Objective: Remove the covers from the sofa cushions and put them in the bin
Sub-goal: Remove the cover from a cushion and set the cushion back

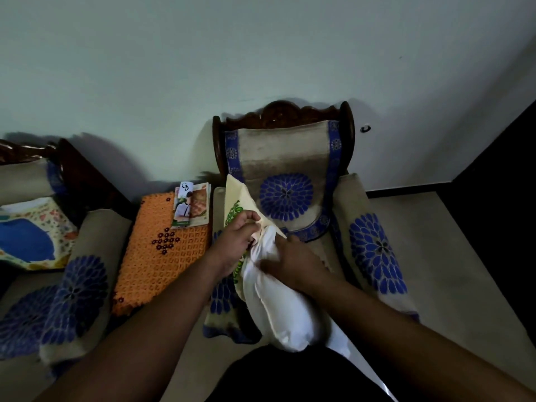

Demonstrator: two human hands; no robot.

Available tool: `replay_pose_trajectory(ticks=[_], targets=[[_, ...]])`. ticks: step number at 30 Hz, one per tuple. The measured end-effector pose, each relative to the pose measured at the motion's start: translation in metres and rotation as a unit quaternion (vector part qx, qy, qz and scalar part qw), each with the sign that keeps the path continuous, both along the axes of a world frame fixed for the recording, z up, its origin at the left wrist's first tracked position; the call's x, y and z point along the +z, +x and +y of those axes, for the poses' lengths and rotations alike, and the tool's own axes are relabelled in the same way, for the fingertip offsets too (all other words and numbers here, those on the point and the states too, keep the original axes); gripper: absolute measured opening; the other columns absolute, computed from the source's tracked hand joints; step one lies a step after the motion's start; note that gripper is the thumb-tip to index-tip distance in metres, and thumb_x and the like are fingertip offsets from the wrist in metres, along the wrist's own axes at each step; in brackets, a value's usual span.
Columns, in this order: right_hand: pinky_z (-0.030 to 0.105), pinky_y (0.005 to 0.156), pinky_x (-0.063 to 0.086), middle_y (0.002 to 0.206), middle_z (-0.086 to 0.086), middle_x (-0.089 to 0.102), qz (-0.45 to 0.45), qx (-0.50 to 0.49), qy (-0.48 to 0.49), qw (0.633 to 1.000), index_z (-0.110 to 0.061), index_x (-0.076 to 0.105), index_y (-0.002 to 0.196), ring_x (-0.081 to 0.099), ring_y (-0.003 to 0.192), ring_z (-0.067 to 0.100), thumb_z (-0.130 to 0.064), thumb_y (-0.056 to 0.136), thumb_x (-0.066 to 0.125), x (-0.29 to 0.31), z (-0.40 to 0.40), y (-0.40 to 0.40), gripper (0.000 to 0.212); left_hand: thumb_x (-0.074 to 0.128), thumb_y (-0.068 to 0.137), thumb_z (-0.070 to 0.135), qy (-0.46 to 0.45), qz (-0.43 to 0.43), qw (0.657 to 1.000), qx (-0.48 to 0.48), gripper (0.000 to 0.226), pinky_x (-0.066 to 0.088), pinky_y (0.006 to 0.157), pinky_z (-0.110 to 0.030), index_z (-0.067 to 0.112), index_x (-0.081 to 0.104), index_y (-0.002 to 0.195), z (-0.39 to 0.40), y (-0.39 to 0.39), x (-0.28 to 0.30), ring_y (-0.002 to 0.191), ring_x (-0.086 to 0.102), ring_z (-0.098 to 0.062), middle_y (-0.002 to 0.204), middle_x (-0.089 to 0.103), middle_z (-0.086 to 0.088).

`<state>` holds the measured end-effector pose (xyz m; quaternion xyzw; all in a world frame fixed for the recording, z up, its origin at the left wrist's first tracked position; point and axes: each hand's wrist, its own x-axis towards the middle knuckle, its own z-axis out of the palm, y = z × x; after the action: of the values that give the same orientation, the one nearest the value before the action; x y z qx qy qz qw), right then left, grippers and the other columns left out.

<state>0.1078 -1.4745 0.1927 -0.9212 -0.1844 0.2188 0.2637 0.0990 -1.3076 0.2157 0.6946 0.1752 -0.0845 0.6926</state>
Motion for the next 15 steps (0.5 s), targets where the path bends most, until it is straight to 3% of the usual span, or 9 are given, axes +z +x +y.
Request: replay_pose_trajectory(ticks=[2, 3, 6, 9, 11, 13, 15], targets=[[0.034, 0.085, 0.047, 0.12, 0.011, 0.065, -0.072, 0.055, -0.039, 0.995, -0.017, 0.059, 0.128, 0.063, 0.109, 0.032, -0.038, 0.094, 0.059, -0.003, 0.0, 0.008, 0.04, 0.054, 0.097, 0.009, -0.029, 0.005, 0.999, -0.041, 0.017, 0.042, 0.065, -0.031, 0.025, 0.06, 0.094, -0.009, 0.001, 0.005, 0.073, 0.054, -0.019, 0.083, 0.06, -0.001], [0.034, 0.083, 0.048, 0.114, 0.009, 0.068, -0.096, 0.072, -0.064, 0.991, -0.016, 0.063, 0.12, 0.065, 0.106, 0.031, -0.031, 0.096, 0.055, -0.002, 0.001, 0.012, 0.029, 0.054, 0.097, 0.009, -0.037, 0.01, 0.997, -0.074, 0.016, 0.039, 0.061, -0.029, 0.024, 0.059, 0.094, -0.016, -0.001, 0.008, 0.069, 0.052, -0.017, 0.08, 0.058, 0.0], [0.036, 0.079, 0.05, 0.106, 0.009, 0.071, -0.128, 0.042, -0.093, 0.986, -0.013, 0.064, 0.11, 0.067, 0.099, 0.031, -0.028, 0.098, 0.05, 0.002, 0.004, 0.027, 0.025, 0.051, 0.099, 0.007, -0.037, 0.01, 0.992, -0.117, 0.016, 0.032, 0.053, -0.023, 0.022, 0.054, 0.094, -0.027, -0.005, 0.006, 0.059, 0.041, -0.009, 0.073, 0.048, 0.0], [0.039, 0.077, 0.047, 0.101, 0.012, 0.07, -0.138, -0.066, 0.029, 0.988, -0.015, 0.063, 0.1, 0.064, 0.096, 0.034, -0.031, 0.098, 0.049, 0.002, 0.004, 0.034, 0.021, 0.059, 0.097, 0.019, 0.012, -0.025, 0.997, -0.07, 0.012, 0.043, 0.06, -0.026, 0.026, 0.055, 0.105, -0.014, -0.001, 0.003, 0.07, 0.054, -0.011, 0.087, 0.062, 0.001], [0.039, 0.082, 0.048, 0.106, 0.012, 0.07, -0.13, -0.104, 0.135, 0.977, -0.015, 0.064, 0.106, 0.063, 0.1, 0.033, -0.033, 0.098, 0.048, 0.006, -0.004, 0.04, 0.026, 0.066, 0.089, 0.047, 0.108, -0.079, 0.989, -0.058, 0.04, 0.052, 0.076, -0.03, 0.033, 0.051, 0.123, 0.0, 0.005, -0.002, 0.09, 0.067, -0.012, 0.108, 0.07, 0.003], [0.038, 0.086, 0.05, 0.11, 0.007, 0.072, -0.105, -0.136, 0.232, 0.957, -0.016, 0.067, 0.112, 0.064, 0.103, 0.027, -0.035, 0.095, 0.045, 0.017, -0.015, 0.053, 0.034, 0.06, 0.077, 0.075, 0.254, -0.114, 0.958, -0.062, 0.075, 0.049, 0.089, -0.024, 0.034, 0.044, 0.139, 0.01, 0.009, -0.006, 0.108, 0.061, -0.009, 0.128, 0.059, 0.005], [0.037, 0.094, 0.051, 0.116, -0.002, 0.072, -0.041, -0.137, 0.306, 0.941, -0.019, 0.068, 0.121, 0.065, 0.109, 0.016, -0.031, 0.095, 0.046, 0.034, -0.023, 0.064, 0.035, 0.054, 0.076, 0.078, 0.289, -0.142, 0.945, -0.059, 0.085, 0.04, 0.098, -0.019, 0.033, 0.041, 0.147, 0.015, 0.018, -0.002, 0.123, 0.048, -0.008, 0.144, 0.042, 0.005]])
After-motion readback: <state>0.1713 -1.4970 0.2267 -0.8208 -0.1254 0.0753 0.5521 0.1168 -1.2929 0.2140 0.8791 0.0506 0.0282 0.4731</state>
